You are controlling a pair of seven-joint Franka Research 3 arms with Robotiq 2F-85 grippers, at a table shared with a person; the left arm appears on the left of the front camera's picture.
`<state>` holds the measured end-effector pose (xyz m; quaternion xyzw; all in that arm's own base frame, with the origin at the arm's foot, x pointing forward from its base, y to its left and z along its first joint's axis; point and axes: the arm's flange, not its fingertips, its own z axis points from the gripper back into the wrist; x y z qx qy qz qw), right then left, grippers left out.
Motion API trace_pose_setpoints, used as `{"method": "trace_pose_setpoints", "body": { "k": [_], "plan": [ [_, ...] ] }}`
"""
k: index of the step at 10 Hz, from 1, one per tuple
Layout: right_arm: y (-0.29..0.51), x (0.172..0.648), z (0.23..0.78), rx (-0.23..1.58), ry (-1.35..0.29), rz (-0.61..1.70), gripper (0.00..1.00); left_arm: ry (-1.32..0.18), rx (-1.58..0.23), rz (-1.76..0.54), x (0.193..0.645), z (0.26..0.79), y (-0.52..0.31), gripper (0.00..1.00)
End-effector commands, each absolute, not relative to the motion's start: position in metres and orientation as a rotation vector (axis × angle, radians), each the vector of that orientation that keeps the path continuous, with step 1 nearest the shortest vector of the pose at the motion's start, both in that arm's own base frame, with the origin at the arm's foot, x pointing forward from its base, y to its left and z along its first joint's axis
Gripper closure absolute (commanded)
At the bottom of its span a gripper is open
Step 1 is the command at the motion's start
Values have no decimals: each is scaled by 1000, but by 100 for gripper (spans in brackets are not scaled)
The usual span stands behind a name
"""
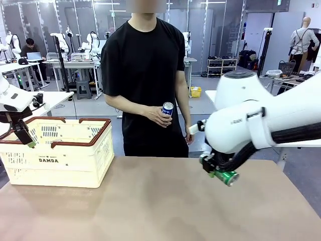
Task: Place the drinks into the Shopping basket.
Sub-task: Pick up one drink and place it into the Shopping basket.
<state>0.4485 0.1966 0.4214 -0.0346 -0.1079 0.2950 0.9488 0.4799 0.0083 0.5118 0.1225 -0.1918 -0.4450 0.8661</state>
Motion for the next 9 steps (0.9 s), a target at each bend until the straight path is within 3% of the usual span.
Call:
{"method": "trace_pose_setpoints", "body": {
  "k": [1,9],
  "plan": [
    [229,473,418,-47,-216,655,88,-402,258,-914,479,513,9,0],
    [306,518,331,79,-134,770,88,-402,258,-914,479,513,9,0]
  ]
}}
